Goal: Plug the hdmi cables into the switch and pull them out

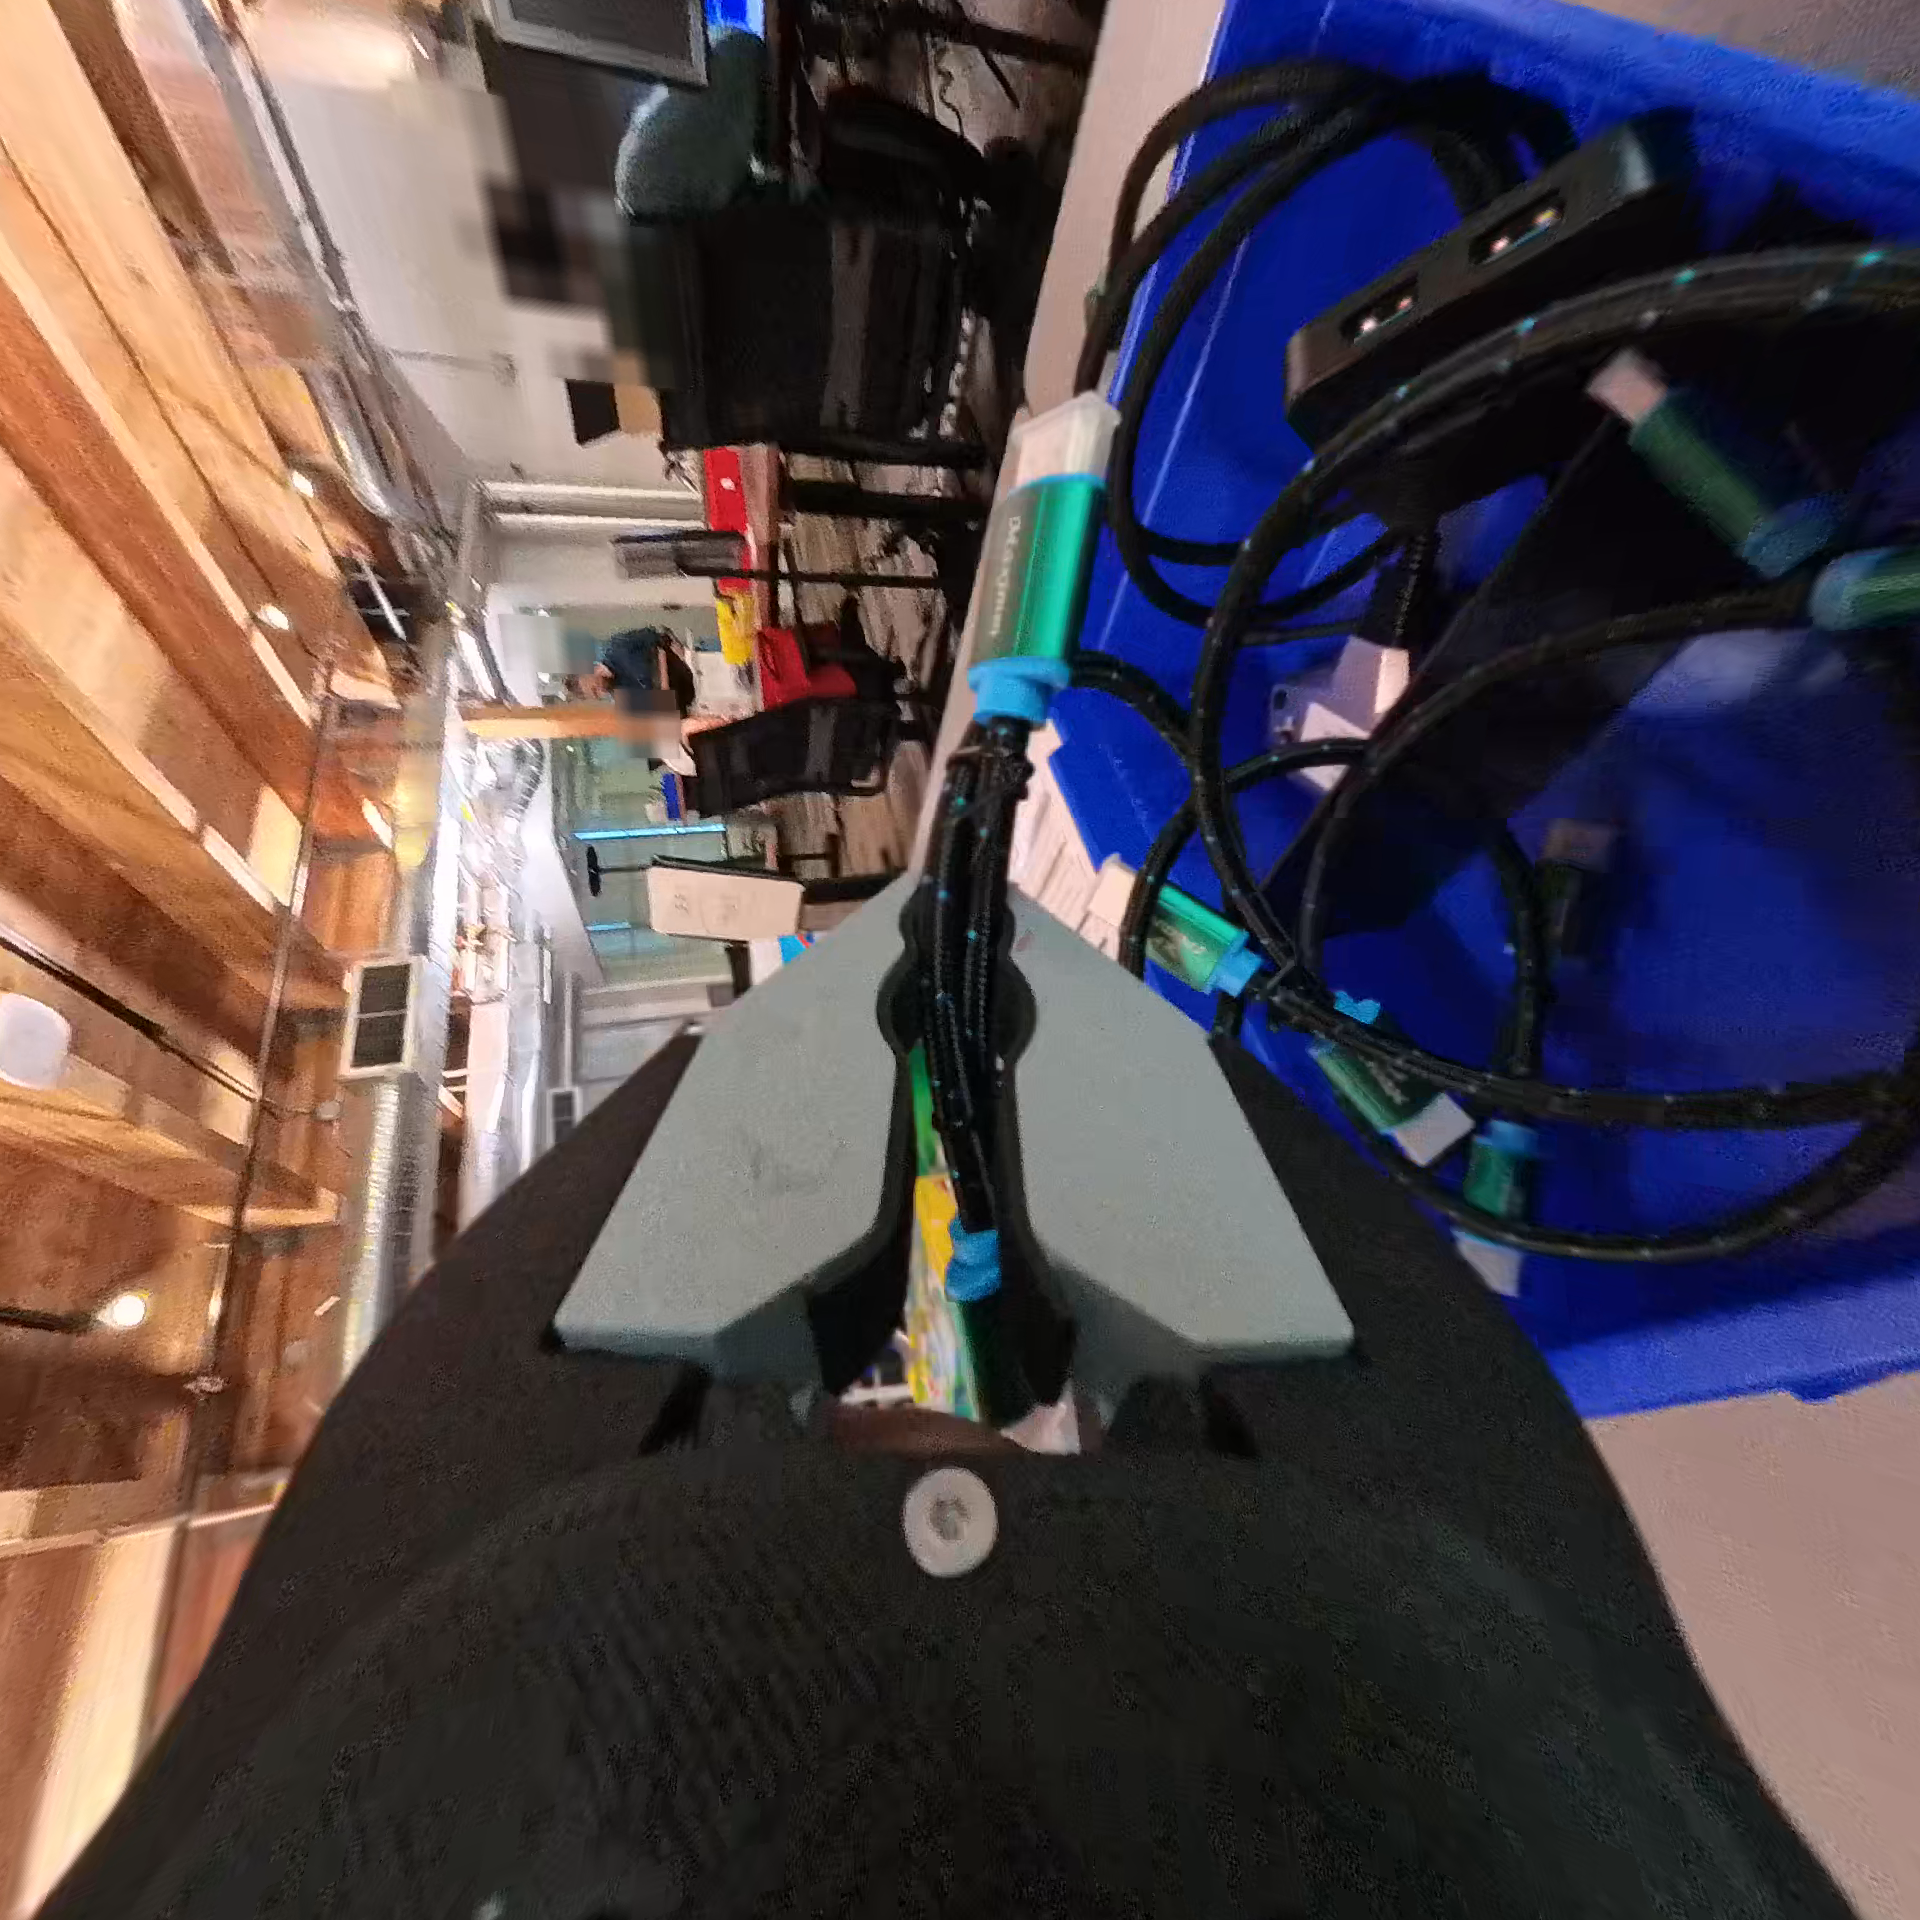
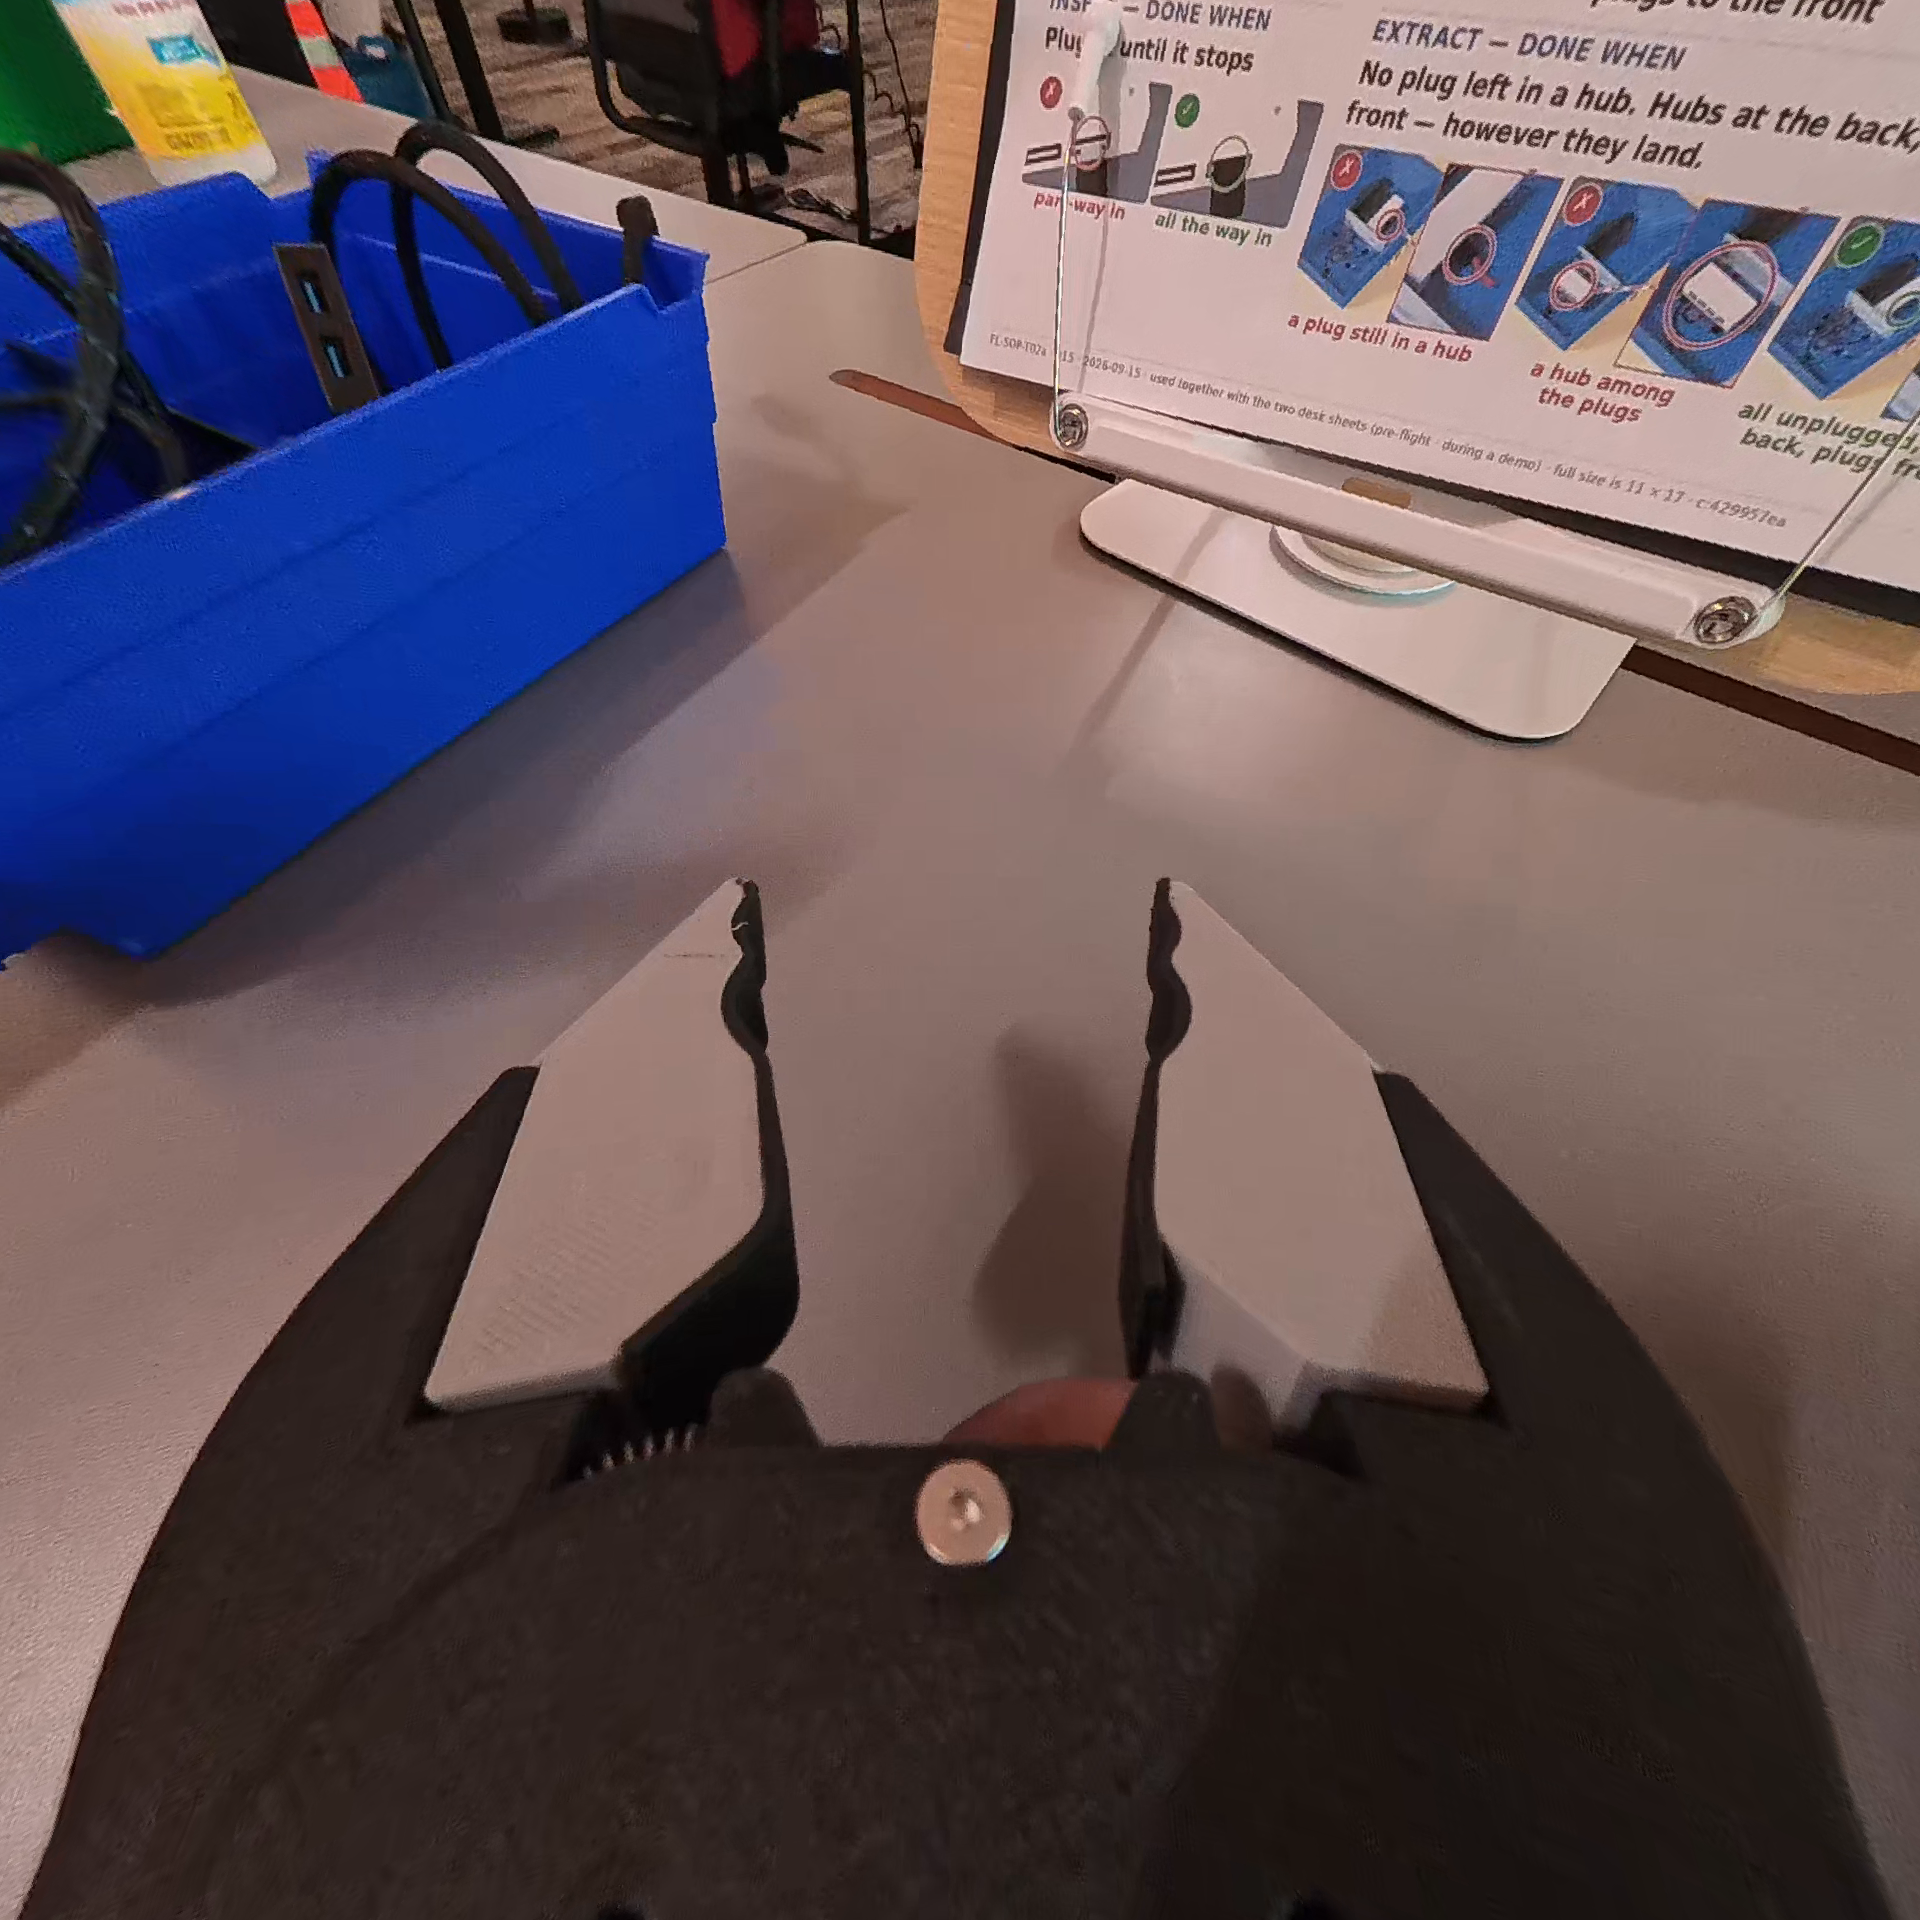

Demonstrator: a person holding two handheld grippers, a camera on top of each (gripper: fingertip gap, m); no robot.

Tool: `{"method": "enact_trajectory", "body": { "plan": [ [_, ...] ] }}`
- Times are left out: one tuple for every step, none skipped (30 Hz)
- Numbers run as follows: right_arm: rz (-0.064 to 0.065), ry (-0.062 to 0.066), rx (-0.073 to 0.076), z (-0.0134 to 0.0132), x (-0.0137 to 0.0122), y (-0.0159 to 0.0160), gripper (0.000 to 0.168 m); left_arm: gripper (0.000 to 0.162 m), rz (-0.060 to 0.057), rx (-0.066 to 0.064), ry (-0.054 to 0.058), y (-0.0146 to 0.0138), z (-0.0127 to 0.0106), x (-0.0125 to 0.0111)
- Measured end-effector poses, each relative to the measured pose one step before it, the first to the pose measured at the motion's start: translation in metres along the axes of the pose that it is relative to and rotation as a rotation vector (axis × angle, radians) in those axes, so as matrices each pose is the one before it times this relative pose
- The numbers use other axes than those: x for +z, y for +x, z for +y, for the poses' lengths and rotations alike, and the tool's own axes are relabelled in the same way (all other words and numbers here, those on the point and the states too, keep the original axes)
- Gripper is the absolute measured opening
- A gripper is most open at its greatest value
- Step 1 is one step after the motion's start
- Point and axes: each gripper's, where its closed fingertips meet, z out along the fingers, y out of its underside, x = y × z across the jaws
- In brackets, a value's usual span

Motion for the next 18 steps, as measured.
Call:
{"method": "enact_trajectory", "body": {
  "plan": [
    [-0.0007,-0.0038,0.0039,0.00112,0.00068,0.00055,0.072,0.008,-0.0347,0.0236,0.0267,-0.00266,-0.00405,-0.003],
    [-0.0013,-0.0046,0.004,0.00126,0.00078,0.00037,0.072,0.008,-0.0255,0.0241,0.0211,0.00032,-0.00205,-0.00306],
    [-0.0012,-0.0043,0.0032,0.00121,0.00082,0.00035,0.072,0.008,-0.0254,0.0248,0.0202,-0.00066,-0.00155,-0.00194],
    [-0.0008,-0.0032,0.0023,0.00096,0.00059,0.00011,0.072,0.008,-0.0314,0.0209,0.0265,-0.00057,-0.00216,-0.00279],
    [-0.0009,-0.0023,0.001,0.00072,0.00066,-0.00009,0.072,0.008,-0.0321,0.0212,0.0341,-0.00209,-0.00282,-0.00195],
    [0.0003,-0.0024,-0.0011,0.00061,0.00044,-0.0001,0.072,0.008,-0.043,0.0246,0.0302,-0.00248,-0.00169,-0.00286],
    [0.0014,-0.0025,-0.0027,0.00056,0.00057,-0.00011,0.072,0.008,-0.0415,0.0277,0.0261,-0.00441,-0.00527,-0.00202],
    [0.0005,-0.0019,-0.0029,0.00041,0.00051,-0.00045,0.072,0.008,-0.0272,0.0177,0.0195,-0.0004,-0.00111,-0.00246],
    [-0.0003,-0.0016,-0.0029,0.00039,0.00046,-0.00067,0.072,0.007,-0.0191,0.0096,0.0135,-0.00043,-0.0001,-0.00113],
    [0.001,-0.0025,-0.0036,0.00066,0.00057,-0.00043,0.072,0.007,-0.0102,0.0043,0.0076,0.00065,0.00064,-0.00056],
    [0.0016,-0.0032,-0.004,0.00071,0.00061,-0.0003,0.072,0.008,-0.0054,0.0027,0.002,0.00141,0.00126,-0.00023],
    [0.0007,-0.0035,-0.0033,0.00079,0.00071,-0.00037,0.072,0.008,-0.0058,0.0055,0.0027,0.00152,0.00077,0.00008],
    [0.0003,-0.0033,-0.0028,0.00074,0.00056,-0.00027,0.072,0.008,-0.0103,0.0087,0.0068,0.00177,0.00007,-0.0006],
    [0.0004,-0.0026,-0.002,0.00069,0.0005,-0.00023,0.072,0.008,-0.0127,0.01,0.0053,0.00026,-0.00043,-0.00056],
    [-0.0005,-0.0022,-0.0011,0.00055,0.00047,-0.00032,0.072,0.008,-0.0108,0.0088,0.0069,0.00005,-0.00081,-0.00123],
    [-0.0015,-0.0025,-0.0007,0.00064,0.00035,-0.00042,0.072,0.008,-0.0067,-0.0082,-0.0048,-0.00197,0.00088,-0.00069],
    [-0.0013,-0.0017,-0.0011,0.00052,0.00043,-0.00046,0.072,0.008,-0.0303,-0.052,-0.0564,-0.01304,0.00838,0.00055],
    [-0.0005,-0.001,-0.0014,0.00033,0.00021,-0.00035,0.072,0.009,-0.0544,-0.1197,-0.0992,-0.02751,0.01487,0.00031]
  ]
}}
